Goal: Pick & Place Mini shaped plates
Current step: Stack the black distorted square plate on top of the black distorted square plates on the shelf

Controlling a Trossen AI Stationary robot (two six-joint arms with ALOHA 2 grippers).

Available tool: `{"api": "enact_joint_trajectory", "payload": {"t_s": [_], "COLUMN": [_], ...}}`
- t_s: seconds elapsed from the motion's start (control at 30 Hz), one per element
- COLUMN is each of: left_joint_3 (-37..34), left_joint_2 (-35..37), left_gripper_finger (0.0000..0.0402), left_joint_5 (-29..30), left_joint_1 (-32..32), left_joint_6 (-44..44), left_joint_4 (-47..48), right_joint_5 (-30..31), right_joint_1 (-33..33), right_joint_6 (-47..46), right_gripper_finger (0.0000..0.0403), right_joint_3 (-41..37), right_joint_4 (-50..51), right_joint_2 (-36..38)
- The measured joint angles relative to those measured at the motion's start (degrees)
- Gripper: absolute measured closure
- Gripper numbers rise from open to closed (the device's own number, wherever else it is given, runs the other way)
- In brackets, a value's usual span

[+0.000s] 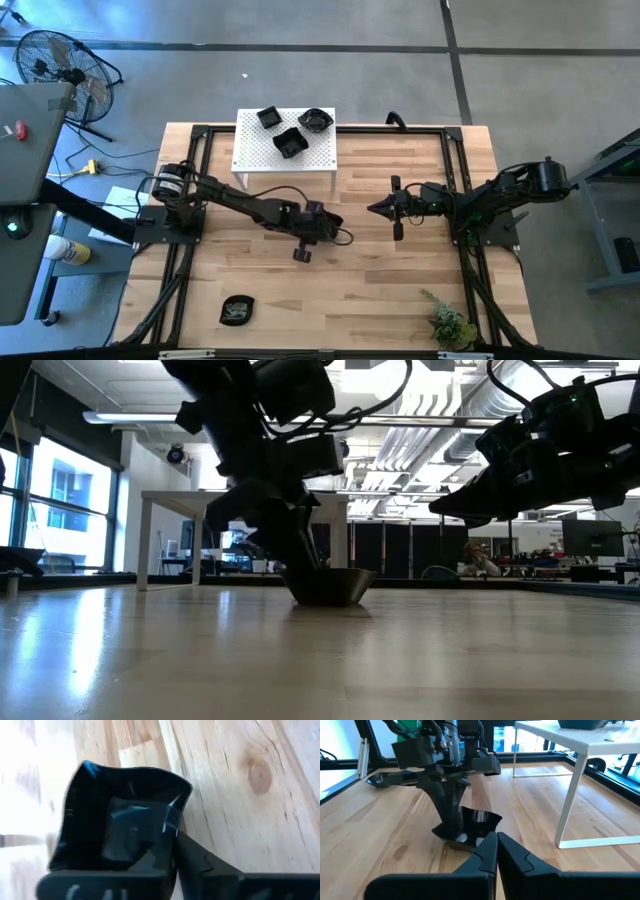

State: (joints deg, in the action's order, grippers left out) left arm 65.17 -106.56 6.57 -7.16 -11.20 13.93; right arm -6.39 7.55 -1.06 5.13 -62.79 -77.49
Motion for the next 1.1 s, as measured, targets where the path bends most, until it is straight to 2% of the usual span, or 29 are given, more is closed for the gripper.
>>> {"api": "enact_joint_trajectory", "payload": {"t_s": [0.23, 0.53, 0.83, 1.1], "left_joint_3": [3.58, 4.23, 4.10, 4.19], "left_joint_2": [1.92, 7.18, 13.60, 19.84], "left_gripper_finger": [0.0395, 0.0397, 0.0397, 0.0397], "left_joint_5": [-0.73, -2.67, 0.21, 0.43], "left_joint_1": [0.00, 0.00, 0.00, 0.00], "left_joint_6": [-2.33, -4.28, -5.27, -7.02], "left_joint_4": [2.40, 3.66, 6.66, 7.19], "right_joint_5": [0.00, 0.00, -0.02, -0.01], "right_joint_1": [0.00, 0.02, 0.00, 0.01], "right_joint_6": [0.00, 0.01, 0.00, -0.14], "right_gripper_finger": [0.0397, 0.0397, 0.0401, 0.0399], "right_joint_3": [0.01, 0.02, 0.02, 0.02], "right_joint_4": [0.41, 0.92, 0.96, 0.89], "right_joint_2": [0.00, 0.00, 0.00, 0.00]}}
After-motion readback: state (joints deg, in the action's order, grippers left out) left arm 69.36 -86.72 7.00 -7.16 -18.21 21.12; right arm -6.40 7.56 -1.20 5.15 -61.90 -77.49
